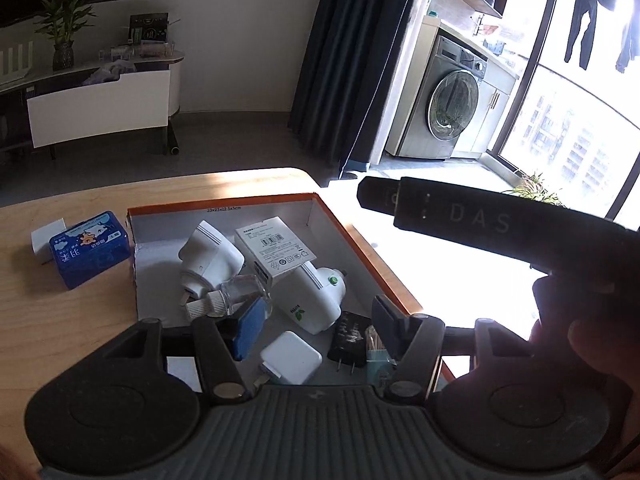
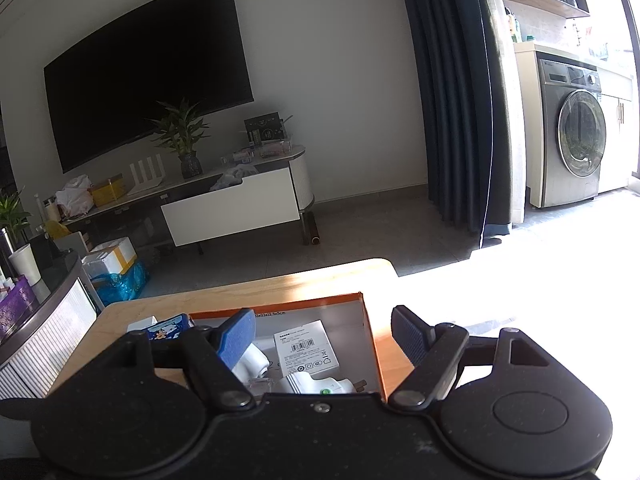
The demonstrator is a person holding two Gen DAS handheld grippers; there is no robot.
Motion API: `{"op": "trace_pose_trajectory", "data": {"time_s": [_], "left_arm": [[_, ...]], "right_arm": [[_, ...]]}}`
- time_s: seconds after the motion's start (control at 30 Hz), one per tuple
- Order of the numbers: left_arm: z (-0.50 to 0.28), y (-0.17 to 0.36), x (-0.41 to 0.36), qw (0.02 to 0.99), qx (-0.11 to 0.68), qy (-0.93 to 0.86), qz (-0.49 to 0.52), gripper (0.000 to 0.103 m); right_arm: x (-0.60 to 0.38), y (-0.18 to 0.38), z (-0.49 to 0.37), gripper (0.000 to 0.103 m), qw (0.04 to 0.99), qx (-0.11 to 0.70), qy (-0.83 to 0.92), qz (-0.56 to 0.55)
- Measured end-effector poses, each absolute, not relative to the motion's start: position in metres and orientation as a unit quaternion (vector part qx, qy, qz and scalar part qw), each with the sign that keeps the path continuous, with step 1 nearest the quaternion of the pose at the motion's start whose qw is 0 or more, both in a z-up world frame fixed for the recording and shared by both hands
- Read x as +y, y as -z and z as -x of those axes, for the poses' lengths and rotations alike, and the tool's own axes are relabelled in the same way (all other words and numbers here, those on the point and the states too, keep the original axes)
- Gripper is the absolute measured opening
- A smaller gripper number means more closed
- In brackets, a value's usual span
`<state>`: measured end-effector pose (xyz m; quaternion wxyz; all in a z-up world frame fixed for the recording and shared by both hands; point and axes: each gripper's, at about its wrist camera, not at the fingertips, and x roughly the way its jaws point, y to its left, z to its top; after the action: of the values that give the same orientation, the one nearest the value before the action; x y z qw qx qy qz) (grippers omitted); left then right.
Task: Organize rigid objects
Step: 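Open the right tool to drop the white plug while the left tool releases the toothpick cup, then move both open tools back toward the small white charger and blue tin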
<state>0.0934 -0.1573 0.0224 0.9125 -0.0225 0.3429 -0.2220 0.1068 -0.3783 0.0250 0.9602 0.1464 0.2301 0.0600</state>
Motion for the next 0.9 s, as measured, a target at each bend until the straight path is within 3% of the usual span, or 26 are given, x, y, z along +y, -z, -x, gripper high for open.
{"op": "trace_pose_trajectory", "data": {"time_s": [0.9], "left_arm": [[-0.095, -0.038, -0.028, 0.935, 0.345, 0.046, 0.06, 0.071]], "right_arm": [[-0.271, -0.026, -0.123, 0.09, 0.944, 0.27, -0.16, -0.102]]}}
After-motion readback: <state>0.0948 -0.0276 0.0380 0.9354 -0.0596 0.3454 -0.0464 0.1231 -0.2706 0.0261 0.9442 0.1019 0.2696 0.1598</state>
